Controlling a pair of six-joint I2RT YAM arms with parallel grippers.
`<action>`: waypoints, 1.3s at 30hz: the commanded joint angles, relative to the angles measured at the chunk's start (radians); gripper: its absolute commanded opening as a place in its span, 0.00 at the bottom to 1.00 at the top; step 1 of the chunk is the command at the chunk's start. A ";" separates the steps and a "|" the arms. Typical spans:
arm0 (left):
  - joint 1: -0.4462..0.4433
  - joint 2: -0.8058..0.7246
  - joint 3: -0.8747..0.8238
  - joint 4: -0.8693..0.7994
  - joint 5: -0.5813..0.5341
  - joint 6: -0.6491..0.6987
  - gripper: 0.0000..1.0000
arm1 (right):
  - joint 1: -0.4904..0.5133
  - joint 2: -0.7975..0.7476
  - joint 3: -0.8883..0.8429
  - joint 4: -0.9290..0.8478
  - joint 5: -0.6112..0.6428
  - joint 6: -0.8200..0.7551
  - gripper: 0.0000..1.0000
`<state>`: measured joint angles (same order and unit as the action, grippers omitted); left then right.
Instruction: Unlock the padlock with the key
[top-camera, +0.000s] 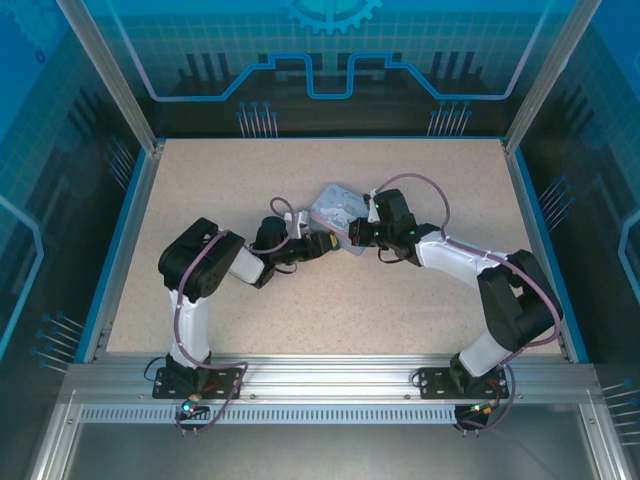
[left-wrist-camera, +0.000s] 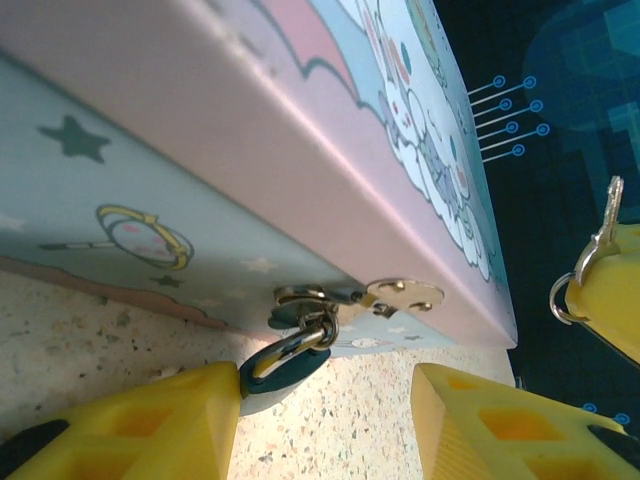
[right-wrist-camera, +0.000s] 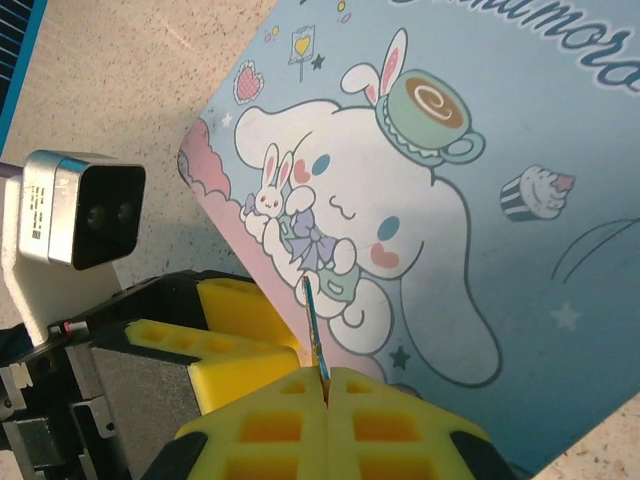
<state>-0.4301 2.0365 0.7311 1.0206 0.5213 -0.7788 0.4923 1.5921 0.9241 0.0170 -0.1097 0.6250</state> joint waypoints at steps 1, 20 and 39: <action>-0.004 0.011 0.022 -0.016 -0.015 0.051 0.50 | -0.016 0.029 0.035 -0.002 -0.010 -0.020 0.00; -0.004 -0.006 0.034 -0.106 -0.084 0.161 0.53 | -0.025 0.130 0.067 -0.145 0.030 0.016 0.00; -0.036 0.015 0.058 -0.002 0.005 0.145 0.47 | -0.012 0.114 0.052 -0.117 0.021 0.016 0.00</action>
<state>-0.4458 2.0563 0.7765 0.9894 0.4946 -0.6453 0.4702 1.6901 1.0058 -0.0216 -0.1055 0.6296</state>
